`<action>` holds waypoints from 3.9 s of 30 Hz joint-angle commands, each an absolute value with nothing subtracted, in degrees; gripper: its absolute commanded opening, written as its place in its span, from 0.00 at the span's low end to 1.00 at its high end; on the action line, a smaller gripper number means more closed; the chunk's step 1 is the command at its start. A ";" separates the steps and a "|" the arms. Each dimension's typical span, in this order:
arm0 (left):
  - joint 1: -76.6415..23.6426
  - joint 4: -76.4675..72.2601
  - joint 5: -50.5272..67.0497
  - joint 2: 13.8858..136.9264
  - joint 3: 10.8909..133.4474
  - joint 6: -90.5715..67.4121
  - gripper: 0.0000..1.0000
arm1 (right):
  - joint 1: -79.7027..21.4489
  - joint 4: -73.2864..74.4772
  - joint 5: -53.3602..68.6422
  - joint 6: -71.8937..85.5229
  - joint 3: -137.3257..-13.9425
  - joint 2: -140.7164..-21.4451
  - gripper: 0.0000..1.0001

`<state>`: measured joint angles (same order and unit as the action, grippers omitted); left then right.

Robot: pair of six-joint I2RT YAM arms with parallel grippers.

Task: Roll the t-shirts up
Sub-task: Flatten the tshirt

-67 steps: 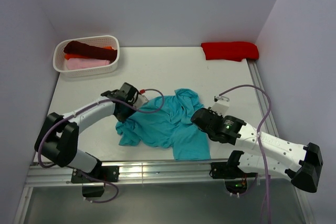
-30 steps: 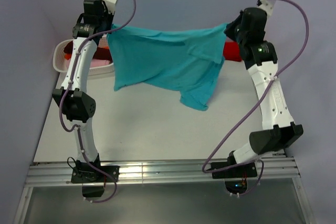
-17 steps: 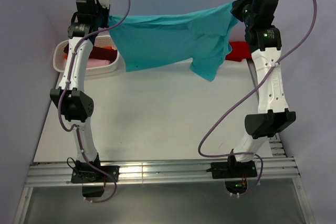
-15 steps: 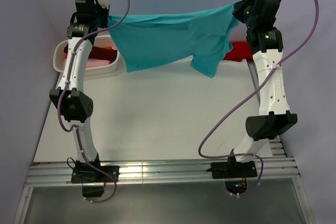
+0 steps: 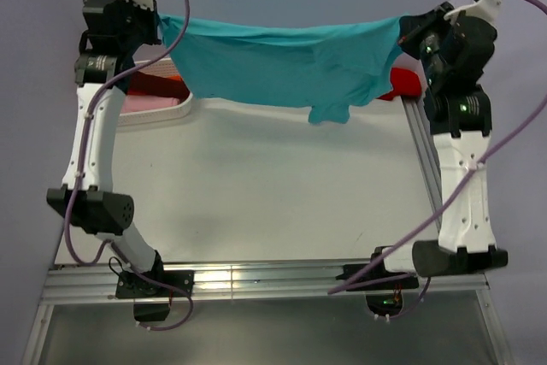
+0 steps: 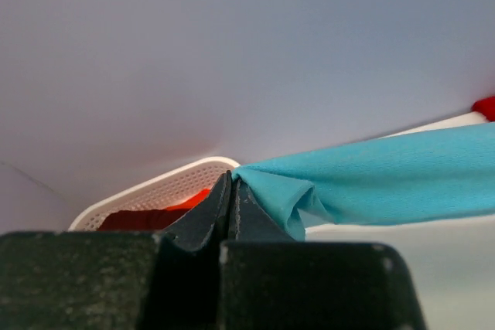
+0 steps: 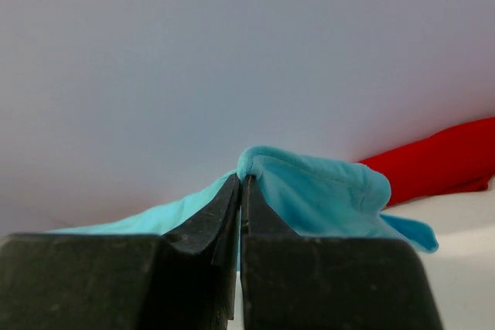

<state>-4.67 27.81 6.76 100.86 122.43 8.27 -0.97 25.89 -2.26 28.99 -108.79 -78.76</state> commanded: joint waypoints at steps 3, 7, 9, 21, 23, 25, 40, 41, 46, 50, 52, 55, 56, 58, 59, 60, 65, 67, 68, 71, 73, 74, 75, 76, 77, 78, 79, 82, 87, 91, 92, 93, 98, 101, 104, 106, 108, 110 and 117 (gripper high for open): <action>-4.22 22.75 10.89 86.41 114.98 6.94 0.00 | -0.53 22.32 -1.06 29.26 -100.66 -65.06 0.00; -4.22 24.34 11.51 80.52 111.72 7.64 0.00 | -0.44 24.78 -0.26 29.53 -97.56 -59.07 0.00; -4.22 24.78 11.43 79.37 110.57 7.82 0.00 | -0.44 26.79 -0.26 29.44 -98.17 -57.40 0.00; -4.22 29.00 14.94 87.88 113.99 8.17 0.00 | -0.44 29.28 2.37 28.48 -103.01 -66.96 0.00; -4.22 29.09 14.94 91.92 115.31 8.17 0.00 | -0.53 28.31 3.25 28.91 -103.53 -70.29 0.00; -4.22 28.92 14.50 96.65 118.03 8.17 0.00 | -0.44 26.99 3.69 29.18 -105.72 -73.28 0.00; -4.31 22.85 9.84 117.95 141.07 10.81 0.00 | -0.44 33.23 1.58 28.83 -141.70 -100.12 0.00; -4.39 23.72 10.19 117.78 140.11 11.07 0.00 | -0.44 32.44 1.41 29.00 -138.72 -97.06 0.00; -4.39 25.92 11.42 113.22 131.07 14.31 0.00 | -0.44 25.94 0.44 30.93 -112.36 -83.53 0.00; -4.48 32.24 14.50 108.82 119.14 18.19 0.00 | -0.44 24.52 0.61 33.21 -95.39 -75.16 0.00; -4.48 35.67 15.82 105.32 113.93 21.16 0.00 | -0.44 23.73 1.14 35.06 -85.55 -70.34 0.00; -4.48 38.23 16.00 100.22 102.77 25.03 0.00 | -0.44 23.29 1.84 37.17 -73.16 -65.15 0.00; -4.48 38.93 15.82 99.15 97.61 26.09 0.00 | -0.44 23.03 2.37 37.87 -67.12 -64.08 0.00; -4.48 40.34 15.12 96.17 92.31 28.91 0.00 | -0.44 22.33 3.86 39.45 -61.03 -60.67 0.00; -4.48 40.34 14.77 95.28 86.80 29.70 0.00 | -0.44 21.89 4.13 40.07 -55.69 -59.69 0.00; -4.57 40.25 14.50 94.40 84.14 31.19 0.00 | -0.44 21.62 4.83 40.60 -52.94 -58.63 0.00; -4.57 40.34 13.88 89.65 69.45 34.71 0.00 | -2.54 22.41 3.87 42.80 -38.95 -51.86 0.00; -4.57 40.69 13.89 87.90 64.81 36.21 0.00 | -3.77 23.64 1.77 43.24 -36.49 -49.85 0.00; -4.57 40.69 13.97 87.37 63.38 36.56 0.00 | -4.91 24.77 1.06 43.42 -34.47 -49.14 0.00; -4.57 40.17 13.10 86.31 59.25 38.05 0.00 | -6.24 25.23 0.09 44.12 -31.13 -47.29 0.00; -4.57 39.90 12.66 86.31 57.58 38.76 0.00 | -6.77 25.66 0.09 43.77 -30.59 -48.33 0.00; -4.57 39.29 12.57 86.31 57.31 38.50 0.00 | -6.94 25.84 -2.00 43.51 -30.76 -48.86 0.00; -4.57 39.03 12.66 86.22 57.22 38.41 0.00 | -7.38 25.93 -2.63 43.16 -31.02 -50.17 0.00; -4.57 38.68 12.83 86.31 57.22 38.15 0.00 | -7.56 25.84 -3.25 42.98 -31.90 -50.79 0.00; -4.57 38.50 13.01 86.40 57.48 37.88 0.00 | -7.65 25.67 -3.86 42.63 -32.51 -51.50 0.00; -4.57 37.97 13.09 86.83 58.09 37.36 0.00 | -7.73 26.19 -5.17 42.02 -34.52 -53.24 0.00; -4.57 37.79 13.10 87.27 58.44 37.01 0.00 | -7.73 26.19 -5.19 41.75 -35.76 -54.31 0.00; -4.57 37.79 12.66 90.26 60.72 35.69 0.00 | -7.73 28.12 -8.34 39.64 -42.51 -60.45 0.00; -4.48 39.28 13.88 94.29 63.19 35.95 0.00 | -7.65 29.71 -10.46 36.92 -49.74 -70.99 0.00; -4.31 41.04 14.68 96.94 66.52 36.12 0.20 | -7.38 29.62 -10.11 36.04 -54.57 -77.07 0.08; -4.13 41.13 14.76 97.29 67.06 35.60 0.27 | -7.38 29.36 -10.02 35.77 -55.28 -77.95 0.14; -3.96 41.39 14.77 97.64 67.67 35.33 0.32 | -7.38 29.53 -9.85 35.51 -55.89 -79.61 0.18; -2.99 41.83 15.99 95.28 69.70 34.45 0.51 | -7.38 30.06 -10.46 35.07 -58.09 -81.21 0.37; -3.16 42.71 15.56 92.12 69.00 35.06 0.52 | -7.38 30.67 -11.59 34.98 -58.36 -80.42 0.43; -3.77 44.38 15.47 89.04 67.94 36.20 0.51 | -7.12 31.63 -11.60 34.72 -58.97 -80.07 0.44; -4.83 45.43 14.34 86.76 66.19 36.47 0.49 | -7.12 31.99 -11.34 34.80 -59.24 -79.63 0.44; -7.55 45.62 12.84 84.13 64.35 36.57 0.47 | -7.12 32.17 -11.16 34.98 -58.98 -78.41 0.44; -11.31 44.48 9.24 82.54 61.36 35.43 0.47 | -7.12 32.34 -11.16 35.24 -58.10 -77.44 0.44; -19.33 38.94 -1.39 82.88 55.99 28.75 0.46 | -7.56 31.82 -10.28 36.12 -54.58 -73.31 0.44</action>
